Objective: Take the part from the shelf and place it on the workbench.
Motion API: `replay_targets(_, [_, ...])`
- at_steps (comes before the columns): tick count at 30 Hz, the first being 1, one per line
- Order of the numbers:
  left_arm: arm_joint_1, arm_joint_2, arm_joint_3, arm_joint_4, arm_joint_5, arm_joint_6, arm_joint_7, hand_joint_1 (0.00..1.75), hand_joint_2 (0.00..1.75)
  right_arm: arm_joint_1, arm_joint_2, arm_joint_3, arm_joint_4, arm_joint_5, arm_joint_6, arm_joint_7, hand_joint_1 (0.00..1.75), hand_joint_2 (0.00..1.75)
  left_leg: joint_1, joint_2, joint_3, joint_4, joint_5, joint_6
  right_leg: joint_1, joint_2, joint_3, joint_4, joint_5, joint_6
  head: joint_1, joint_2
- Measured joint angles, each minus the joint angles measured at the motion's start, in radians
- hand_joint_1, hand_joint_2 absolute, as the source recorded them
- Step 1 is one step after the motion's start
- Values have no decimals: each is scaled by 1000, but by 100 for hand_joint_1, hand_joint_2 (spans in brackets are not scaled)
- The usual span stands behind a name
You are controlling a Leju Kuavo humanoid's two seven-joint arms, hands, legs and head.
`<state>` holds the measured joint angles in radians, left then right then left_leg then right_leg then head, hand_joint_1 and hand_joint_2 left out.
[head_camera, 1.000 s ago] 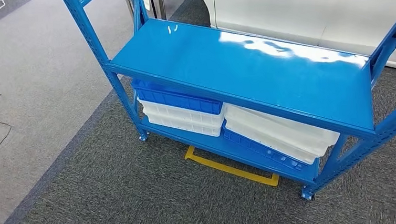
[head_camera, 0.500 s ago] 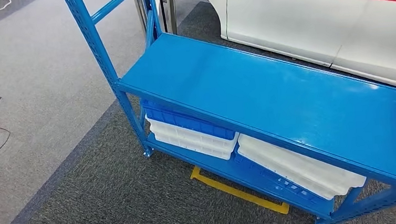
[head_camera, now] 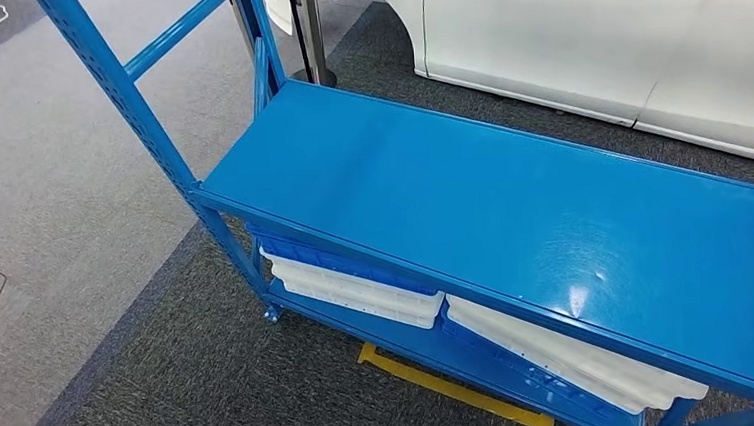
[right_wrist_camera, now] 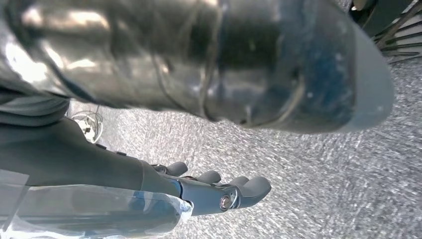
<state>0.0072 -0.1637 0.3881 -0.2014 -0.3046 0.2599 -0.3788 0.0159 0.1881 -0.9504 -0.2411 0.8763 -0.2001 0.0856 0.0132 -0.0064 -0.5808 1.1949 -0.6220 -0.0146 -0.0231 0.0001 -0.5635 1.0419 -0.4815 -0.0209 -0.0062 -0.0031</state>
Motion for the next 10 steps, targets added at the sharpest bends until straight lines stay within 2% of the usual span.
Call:
replay_targets(1, [1, 0, -1, 0, 0, 0, 0, 0, 0, 1, 0, 0, 0, 2, 0, -1, 0, 0, 0, 2, 9, -63, 59, 3, 0, 0, 10, -1, -8, 3, 0, 0])
replay_targets(2, [1, 0, -2, 0, 0, 0, 1, 0, 0, 1, 0, 0, 0, 3, 0, -1, 0, 0, -2, 4, 16, -114, 97, 6, 0, 0, 19, -1, -14, 7, 0, 0])
replay_targets(3, [1, 0, -2, 0, 0, 1, 1, 0, 0, 0, 0, 0, 0, 4, 0, -2, 0, 0, -5, 5, 21, -148, 118, 11, 1, 0, 23, -1, -19, 12, 0, 0])
replay_targets(4, [1, 0, -3, 1, 0, 1, 1, 0, 0, -1, 0, 0, 0, 4, 0, -2, 0, 0, -7, 6, 22, -163, 128, 17, 3, -1, 24, -1, -23, 19, 0, 0])
replay_targets(5, [0, 0, -4, 1, 0, 2, 1, 0, 0, -2, 0, 0, 0, 5, 0, -2, 0, 0, -10, 6, 21, -161, 122, 23, 4, 0, 27, -2, -26, 25, 0, 0])
replay_targets(7, [1, 0, -4, 1, 0, 2, 1, 0, 0, -3, 0, 0, 0, 5, 0, -2, 0, 0, -8, 5, 30, -172, 142, 37, 4, -1, 33, -1, -35, 38, 0, 0])
replay_targets(9, [1, 0, -4, 1, 0, -3, 2, 0, 0, -3, 0, -1, -1, 9, 0, -4, 0, 0, -4, 6, 41, -187, 149, 51, 4, 0, 14, 48, -70, 43, 1, 0])
replay_targets(10, [0, 1, -4, 1, 0, -5, 2, 0, 0, -2, 0, -1, -1, 10, 1, -4, 0, 0, -4, 7, 43, -189, 150, 54, 3, 0, 6, 66, -82, 43, 1, 0])
